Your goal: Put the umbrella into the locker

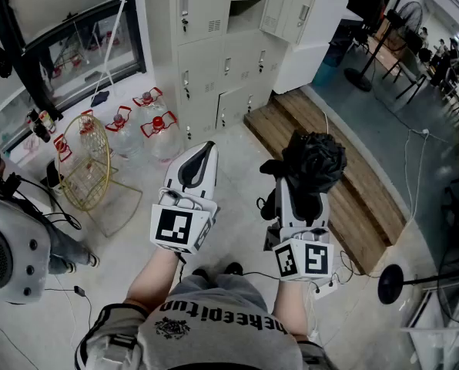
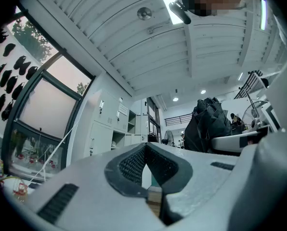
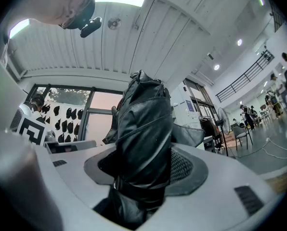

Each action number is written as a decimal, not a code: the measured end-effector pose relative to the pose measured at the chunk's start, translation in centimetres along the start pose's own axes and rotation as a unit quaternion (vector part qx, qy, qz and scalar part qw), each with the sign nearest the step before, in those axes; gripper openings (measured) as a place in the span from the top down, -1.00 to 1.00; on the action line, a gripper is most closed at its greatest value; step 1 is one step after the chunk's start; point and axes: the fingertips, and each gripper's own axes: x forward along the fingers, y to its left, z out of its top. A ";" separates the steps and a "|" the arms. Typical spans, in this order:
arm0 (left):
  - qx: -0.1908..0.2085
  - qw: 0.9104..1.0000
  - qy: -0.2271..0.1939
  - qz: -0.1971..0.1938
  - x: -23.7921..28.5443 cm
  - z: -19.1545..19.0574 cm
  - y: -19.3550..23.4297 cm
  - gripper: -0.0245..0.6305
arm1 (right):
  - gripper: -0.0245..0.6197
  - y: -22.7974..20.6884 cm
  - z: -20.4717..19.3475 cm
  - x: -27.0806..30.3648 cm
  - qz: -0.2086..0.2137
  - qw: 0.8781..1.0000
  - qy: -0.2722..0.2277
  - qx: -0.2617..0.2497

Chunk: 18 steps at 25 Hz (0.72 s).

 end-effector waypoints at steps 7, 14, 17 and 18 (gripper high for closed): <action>-0.010 1.000 0.004 -0.007 -2.0 0.0 0.9 0.92 | 0.15 2.2 -0.1 -1.1 -0.006 1.000 0.000 0.000; -0.014 1.000 0.006 -0.012 -2.2 0.4 1.4 0.92 | 0.15 3.0 0.3 -1.1 -0.013 1.000 0.002 -0.003; -0.015 1.000 0.003 -0.015 -3.3 0.2 2.4 0.92 | 0.15 4.5 -0.4 -1.5 -0.015 1.000 0.002 -0.005; -0.015 1.000 0.001 -0.015 -3.5 0.1 2.7 0.92 | 0.15 4.8 -0.5 -1.4 -0.016 1.000 0.001 -0.005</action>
